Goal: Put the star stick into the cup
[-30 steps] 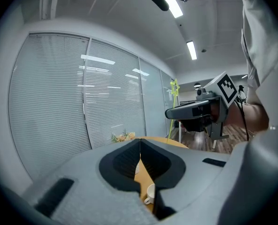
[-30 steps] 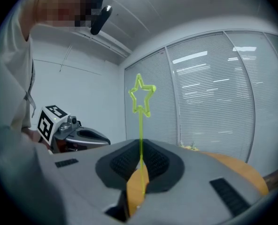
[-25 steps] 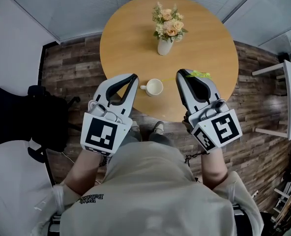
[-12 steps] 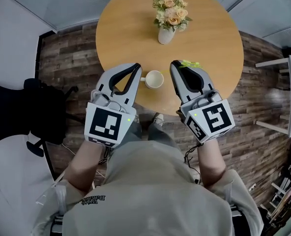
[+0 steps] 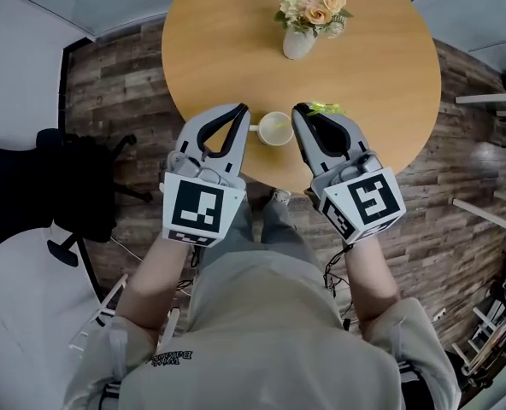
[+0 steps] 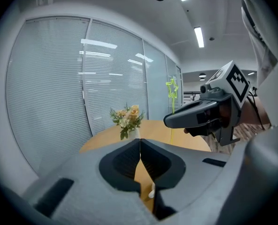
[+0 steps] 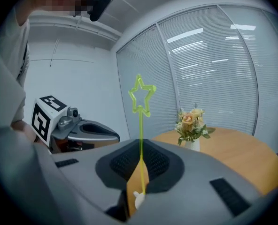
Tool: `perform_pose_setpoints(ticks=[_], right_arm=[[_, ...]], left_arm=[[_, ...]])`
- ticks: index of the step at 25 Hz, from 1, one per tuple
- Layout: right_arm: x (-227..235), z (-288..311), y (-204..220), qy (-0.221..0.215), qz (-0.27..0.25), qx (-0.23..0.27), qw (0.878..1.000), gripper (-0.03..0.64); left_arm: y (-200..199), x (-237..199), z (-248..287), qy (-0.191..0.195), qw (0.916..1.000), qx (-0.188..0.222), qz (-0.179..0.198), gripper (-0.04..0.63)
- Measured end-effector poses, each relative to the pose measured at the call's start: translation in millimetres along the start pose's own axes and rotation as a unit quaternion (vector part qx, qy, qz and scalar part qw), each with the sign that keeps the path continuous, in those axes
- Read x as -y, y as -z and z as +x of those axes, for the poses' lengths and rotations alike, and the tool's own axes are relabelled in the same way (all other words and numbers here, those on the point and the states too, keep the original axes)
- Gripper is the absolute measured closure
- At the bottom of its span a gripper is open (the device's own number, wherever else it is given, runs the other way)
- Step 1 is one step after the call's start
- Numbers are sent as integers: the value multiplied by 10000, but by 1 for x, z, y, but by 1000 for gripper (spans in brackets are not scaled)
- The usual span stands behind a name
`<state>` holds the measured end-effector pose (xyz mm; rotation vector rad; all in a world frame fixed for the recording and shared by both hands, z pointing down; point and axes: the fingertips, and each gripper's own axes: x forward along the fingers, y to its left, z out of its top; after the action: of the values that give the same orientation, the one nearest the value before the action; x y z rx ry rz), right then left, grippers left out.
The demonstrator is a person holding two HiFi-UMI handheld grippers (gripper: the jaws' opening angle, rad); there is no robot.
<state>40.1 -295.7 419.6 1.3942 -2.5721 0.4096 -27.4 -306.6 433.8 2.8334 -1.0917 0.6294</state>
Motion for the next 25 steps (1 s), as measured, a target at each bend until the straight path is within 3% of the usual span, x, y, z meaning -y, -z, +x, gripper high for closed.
perform_pose_setpoints(ticks=[10, 18, 25], right_arm=[[9, 22, 67, 139, 140, -428, 9989, 580], [18, 29, 124, 343, 404, -823, 9952, 580], [21, 30, 147, 452, 556, -1031, 9921, 580]], left_arm=[[75, 16, 23, 315, 9973, -576, -326, 572], [108, 33, 34, 474, 9946, -819, -433, 572], [125, 44, 35, 531, 9920, -969, -606, 572]])
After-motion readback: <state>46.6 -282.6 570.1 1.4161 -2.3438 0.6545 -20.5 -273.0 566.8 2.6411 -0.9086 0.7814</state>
